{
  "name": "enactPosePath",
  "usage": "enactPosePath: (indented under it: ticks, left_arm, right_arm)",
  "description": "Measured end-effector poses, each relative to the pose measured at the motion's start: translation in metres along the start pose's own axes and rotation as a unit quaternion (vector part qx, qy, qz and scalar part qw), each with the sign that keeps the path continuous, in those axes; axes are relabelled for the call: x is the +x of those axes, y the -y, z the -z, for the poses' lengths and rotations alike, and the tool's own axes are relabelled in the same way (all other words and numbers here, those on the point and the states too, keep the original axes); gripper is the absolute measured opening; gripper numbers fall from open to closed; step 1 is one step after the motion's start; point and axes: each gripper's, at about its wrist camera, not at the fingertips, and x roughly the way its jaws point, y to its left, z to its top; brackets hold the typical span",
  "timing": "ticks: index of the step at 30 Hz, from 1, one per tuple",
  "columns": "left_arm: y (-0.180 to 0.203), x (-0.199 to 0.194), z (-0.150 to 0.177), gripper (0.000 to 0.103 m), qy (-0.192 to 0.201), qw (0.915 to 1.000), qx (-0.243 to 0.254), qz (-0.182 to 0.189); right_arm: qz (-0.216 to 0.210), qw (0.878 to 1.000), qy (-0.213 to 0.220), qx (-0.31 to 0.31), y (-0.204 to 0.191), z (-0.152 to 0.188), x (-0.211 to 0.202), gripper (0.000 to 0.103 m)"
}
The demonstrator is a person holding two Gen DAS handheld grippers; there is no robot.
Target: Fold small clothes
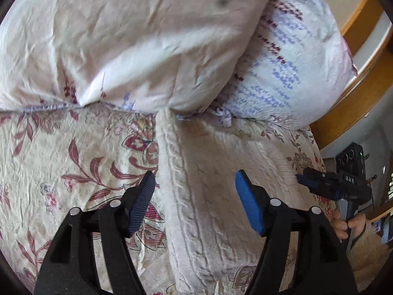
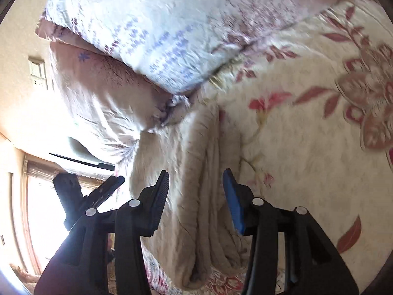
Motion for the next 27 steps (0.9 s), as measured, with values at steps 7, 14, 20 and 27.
enactPosePath:
  ticks: [7,14,20,27]
  left_arm:
    - [0.054,0.019,0.019,0.073,-0.024,0.9976,0.059,0.026]
    - [0.072,0.042,0.041,0.073,-0.057,0.9936,0.097,0.01]
    - [0.082,0.055,0.052,0.075,-0.073,0.9879,0.134,-0.031]
    - [0.099,0.06,0.058,0.084,-0.066,0.9799,0.17,-0.081]
  right_arm:
    - [0.049,0.998,-0.035,-0.017,-0.011,-0.009,0.04,0.012]
    - [0.086,0.996,-0.002,-0.003,0.007,-0.003,0.015,0.008]
    - [0.107,0.994,0.004,-0.01,0.003,-0.007,0.037,0.008]
    - [0.097,0.994,0.018,-0.036,-0.018,0.006,0.025,0.02]
